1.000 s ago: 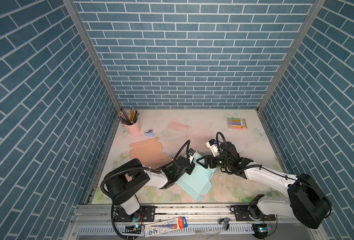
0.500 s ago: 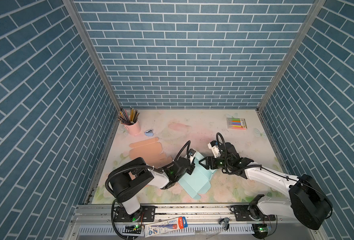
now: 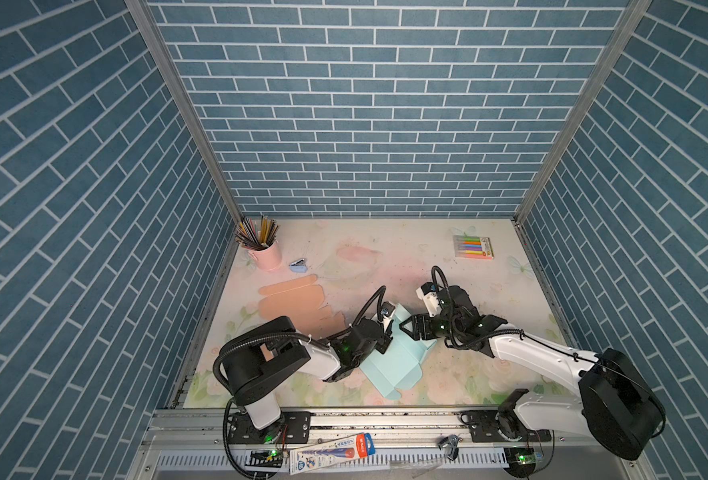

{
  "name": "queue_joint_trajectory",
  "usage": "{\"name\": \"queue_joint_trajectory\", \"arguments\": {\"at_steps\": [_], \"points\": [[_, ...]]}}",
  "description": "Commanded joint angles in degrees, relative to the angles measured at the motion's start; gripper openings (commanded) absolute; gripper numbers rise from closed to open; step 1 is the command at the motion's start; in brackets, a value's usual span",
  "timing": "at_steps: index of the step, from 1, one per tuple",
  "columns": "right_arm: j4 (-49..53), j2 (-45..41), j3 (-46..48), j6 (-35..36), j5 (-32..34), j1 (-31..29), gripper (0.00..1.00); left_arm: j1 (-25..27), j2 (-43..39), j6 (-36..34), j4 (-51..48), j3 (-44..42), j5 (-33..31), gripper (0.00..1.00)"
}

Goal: Fold the paper box

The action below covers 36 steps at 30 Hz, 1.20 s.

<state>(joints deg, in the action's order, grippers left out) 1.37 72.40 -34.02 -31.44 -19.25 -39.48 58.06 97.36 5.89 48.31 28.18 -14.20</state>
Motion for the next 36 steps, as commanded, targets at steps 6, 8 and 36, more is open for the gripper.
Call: {"name": "queue_joint_trajectory", "arguments": {"at_steps": [6,8,36], "points": [[1.29,-0.64,-0.99,1.03,2.01,-0.19,0.72,1.16,-6.74,5.98,-3.99,-4.87,2.55,0.26],[1.30,-0.84,-0.99,0.94,2.11,-0.10,0.70,1.30,-9.01,7.54,-5.06,-6.28,2.94,0.29],[-0.45,-3.58,2.55,-1.08,-1.76,4.93,0.65,-1.49,-26.49,30.51,-42.62,3.58,14.77,0.64]]}}
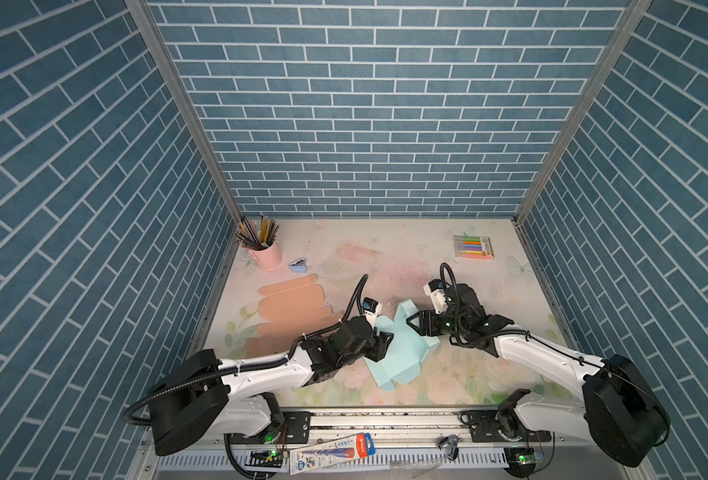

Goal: Fold the paper box

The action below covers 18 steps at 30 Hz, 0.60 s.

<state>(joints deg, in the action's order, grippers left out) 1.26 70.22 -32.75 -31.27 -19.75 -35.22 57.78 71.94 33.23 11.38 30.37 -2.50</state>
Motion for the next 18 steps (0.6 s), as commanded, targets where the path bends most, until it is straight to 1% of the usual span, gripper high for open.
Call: {"name": "queue_joint_trajectory", "arguments": {"at_steps": [1,4,5,7,11,18], "points": [[-0.42,-1.60,1.48,-1.34,-1.26,0.96,0.65,-1.56,-1.34,3.40,-6.17,1.45,3.54,0.68],[-1.00,-2.00,2.20,-1.60,-1.64,1.57,0.65,-2.03,-1.93,4.20,-8.22,1.95,3.30,0.86],[-1.16,-1.94,2.45,-1.70,-1.86,1.84,0.64,-2.10,-1.99,4.29,-9.26,2.17,3.01,0.88],[-1.68,-2.01,3.06,-1.94,-2.20,2.24,0.64,-2.47,-2.18,4.34,-10.24,2.40,3.11,0.88],[-3.29,-2.08,4.35,-2.62,-3.22,3.09,0.64,-3.32,-2.83,5.48,-10.02,1.77,5.50,0.88],[-4.35,-3.19,6.12,-2.97,-4.95,5.32,0.62,-5.98,-3.73,6.31,-7.14,0.19,9.95,0.88]]}}
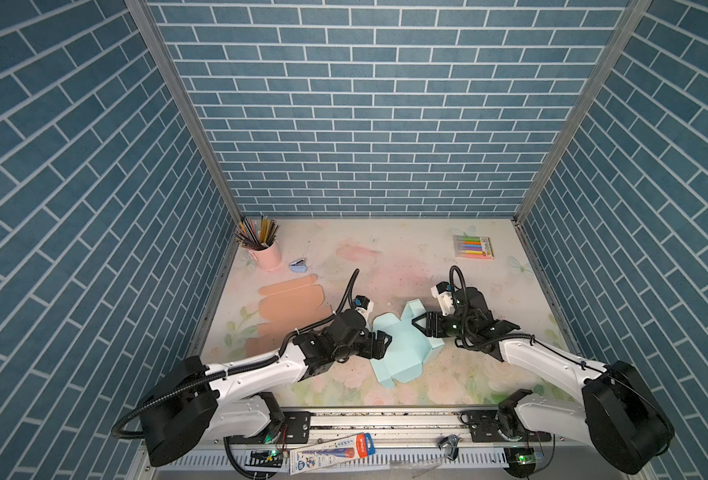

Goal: Fold the paper box

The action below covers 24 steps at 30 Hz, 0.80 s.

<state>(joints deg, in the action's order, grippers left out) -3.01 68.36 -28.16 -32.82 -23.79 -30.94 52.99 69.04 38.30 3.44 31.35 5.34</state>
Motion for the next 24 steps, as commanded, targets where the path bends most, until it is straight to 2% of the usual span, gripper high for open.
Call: {"name": "queue_joint_trajectory", "arguments": {"at_steps": [1,6,13,17,24], "points": [[-0.18,-1.59,1.84,-1.52,-1.06,1.29,0.62,-1.57,-0.78,1.41,1.13,-1.00,2.65,0.88],[-2.10,-3.05,4.55,-2.46,-3.27,3.74,0.61,-3.34,0.18,2.64,2.71,-1.74,6.02,0.88],[-4.73,-4.07,7.75,-3.48,-5.68,6.00,0.61,-4.45,0.36,4.31,4.52,-3.58,6.97,0.88],[-6.27,-4.70,9.37,-3.97,-7.20,7.49,0.60,-6.92,-0.21,7.22,8.86,-6.72,10.35,0.88],[-7.37,-5.22,10.97,-4.01,-9.23,10.01,0.59,-7.29,1.74,9.09,11.45,-7.16,11.70,0.88]]}}
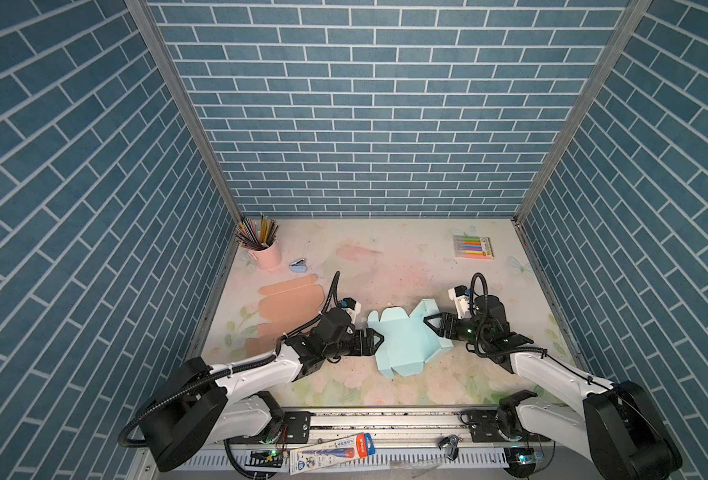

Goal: Fold the paper box

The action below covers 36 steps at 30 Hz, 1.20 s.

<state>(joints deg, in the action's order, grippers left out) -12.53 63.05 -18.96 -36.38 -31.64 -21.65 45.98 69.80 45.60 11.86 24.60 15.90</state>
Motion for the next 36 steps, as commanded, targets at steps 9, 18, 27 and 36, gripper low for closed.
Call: {"name": "queue_joint_trajectory", "arguments": {"at_steps": [9,18,27,36], "points": [[1.02,0.11,2.88,-0.55,-2.29,1.26,0.59,0.55,6.59,5.65,10.78,-0.90,4.23,0.86],[1.20,-0.63,3.49,-0.27,-2.46,1.61,0.59,2.60,11.38,7.65,15.21,0.27,4.21,0.64],[1.20,-0.65,3.66,-0.09,-2.54,1.82,0.59,3.18,11.84,9.56,16.34,-0.51,3.03,0.34],[1.22,-1.24,3.35,0.07,-3.56,1.90,0.61,3.50,11.92,11.35,15.90,-1.13,0.78,0.19]]}}
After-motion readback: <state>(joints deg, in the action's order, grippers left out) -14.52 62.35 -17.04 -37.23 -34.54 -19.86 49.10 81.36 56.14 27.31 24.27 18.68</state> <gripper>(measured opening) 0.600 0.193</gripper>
